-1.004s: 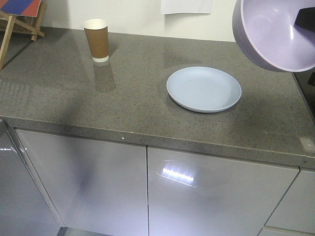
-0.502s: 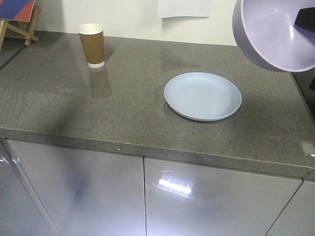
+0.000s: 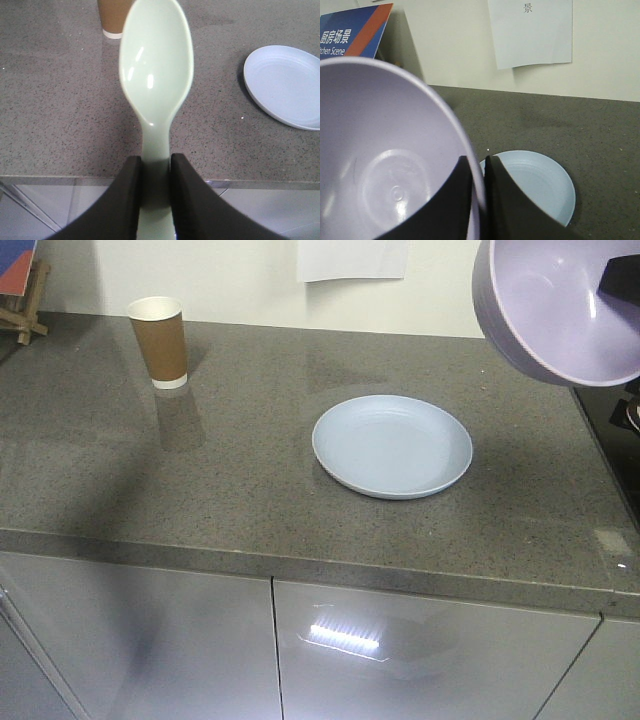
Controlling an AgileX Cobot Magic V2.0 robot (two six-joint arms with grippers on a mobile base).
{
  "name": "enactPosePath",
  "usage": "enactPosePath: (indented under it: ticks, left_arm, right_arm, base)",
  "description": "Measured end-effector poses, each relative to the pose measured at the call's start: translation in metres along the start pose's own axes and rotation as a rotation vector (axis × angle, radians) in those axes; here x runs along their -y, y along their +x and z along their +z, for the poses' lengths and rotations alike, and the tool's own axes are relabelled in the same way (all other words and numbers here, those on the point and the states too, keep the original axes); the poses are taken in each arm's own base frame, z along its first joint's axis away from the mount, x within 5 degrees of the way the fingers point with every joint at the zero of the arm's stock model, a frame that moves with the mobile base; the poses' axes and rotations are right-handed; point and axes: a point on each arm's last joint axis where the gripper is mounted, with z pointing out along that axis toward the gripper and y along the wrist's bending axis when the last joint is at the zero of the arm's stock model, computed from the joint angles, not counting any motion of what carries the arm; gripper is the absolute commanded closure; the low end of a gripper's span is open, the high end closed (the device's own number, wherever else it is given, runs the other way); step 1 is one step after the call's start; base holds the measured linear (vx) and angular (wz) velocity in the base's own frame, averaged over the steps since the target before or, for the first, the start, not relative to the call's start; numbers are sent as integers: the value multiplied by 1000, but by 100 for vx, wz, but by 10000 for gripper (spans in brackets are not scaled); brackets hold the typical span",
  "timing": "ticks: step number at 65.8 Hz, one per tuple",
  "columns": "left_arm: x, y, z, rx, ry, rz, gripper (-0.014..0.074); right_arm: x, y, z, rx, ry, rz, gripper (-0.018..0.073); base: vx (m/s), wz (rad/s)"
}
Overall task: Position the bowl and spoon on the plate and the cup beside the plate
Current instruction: 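Approach the counter edge facing the plate and brown paper cup, then drive the base closer so the pale blue plate is centered ahead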
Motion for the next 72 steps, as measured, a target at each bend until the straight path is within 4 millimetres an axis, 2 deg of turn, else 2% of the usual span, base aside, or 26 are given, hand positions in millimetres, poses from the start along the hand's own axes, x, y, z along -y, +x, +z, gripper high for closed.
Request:
enactPosePath:
  ticks: [72]
  left_arm:
    - [0,0,0,0,0,0,602]
  right_arm:
    - [0,0,0,0,0,0,569]
  base:
    - [4,-8]
